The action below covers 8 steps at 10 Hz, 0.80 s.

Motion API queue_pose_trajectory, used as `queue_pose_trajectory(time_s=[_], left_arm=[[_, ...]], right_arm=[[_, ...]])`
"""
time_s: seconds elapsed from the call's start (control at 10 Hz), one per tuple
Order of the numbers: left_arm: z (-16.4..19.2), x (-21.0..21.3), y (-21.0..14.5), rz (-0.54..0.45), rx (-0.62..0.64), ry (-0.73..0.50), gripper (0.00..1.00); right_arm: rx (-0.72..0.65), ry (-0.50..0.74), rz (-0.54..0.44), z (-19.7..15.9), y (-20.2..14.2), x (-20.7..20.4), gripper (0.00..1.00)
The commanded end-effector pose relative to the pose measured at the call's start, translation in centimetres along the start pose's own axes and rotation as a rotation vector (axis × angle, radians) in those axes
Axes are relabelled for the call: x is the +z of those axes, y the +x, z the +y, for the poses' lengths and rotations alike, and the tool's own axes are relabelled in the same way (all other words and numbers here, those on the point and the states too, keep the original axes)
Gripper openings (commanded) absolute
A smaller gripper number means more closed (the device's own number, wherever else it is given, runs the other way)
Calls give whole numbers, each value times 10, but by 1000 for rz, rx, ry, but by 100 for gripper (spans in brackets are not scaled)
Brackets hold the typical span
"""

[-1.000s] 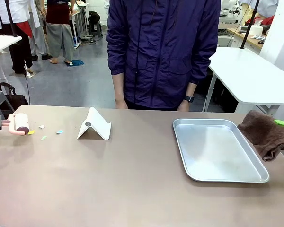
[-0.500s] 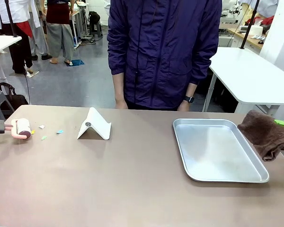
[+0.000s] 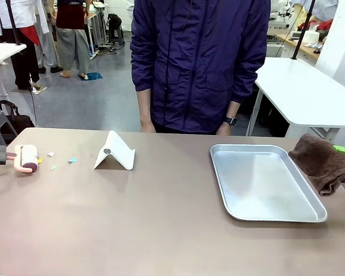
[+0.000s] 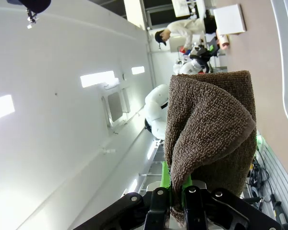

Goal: Clean the surface of the table.
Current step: Clean the area not pointed to by the person.

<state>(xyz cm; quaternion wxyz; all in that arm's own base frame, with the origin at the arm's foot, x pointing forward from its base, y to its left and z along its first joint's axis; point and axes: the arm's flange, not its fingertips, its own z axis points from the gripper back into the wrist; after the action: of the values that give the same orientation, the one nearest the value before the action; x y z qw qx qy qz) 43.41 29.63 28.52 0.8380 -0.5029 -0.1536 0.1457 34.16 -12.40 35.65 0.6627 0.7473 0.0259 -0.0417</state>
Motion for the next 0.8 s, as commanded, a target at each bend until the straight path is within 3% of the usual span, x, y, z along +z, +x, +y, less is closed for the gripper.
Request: queue_pose_trajectory(time_s=[0.0, 0.5, 0.7], left_arm=[[5, -16, -8, 59, -45, 63, 22], [-27, -60, 12, 215, -81, 66, 22], [-42, -79, 21, 234, -80, 97, 22]], right_arm=[[4, 6, 11, 5, 0, 0, 9], [4, 6, 11, 5, 0, 0, 9], [4, 6, 11, 5, 0, 0, 9]])
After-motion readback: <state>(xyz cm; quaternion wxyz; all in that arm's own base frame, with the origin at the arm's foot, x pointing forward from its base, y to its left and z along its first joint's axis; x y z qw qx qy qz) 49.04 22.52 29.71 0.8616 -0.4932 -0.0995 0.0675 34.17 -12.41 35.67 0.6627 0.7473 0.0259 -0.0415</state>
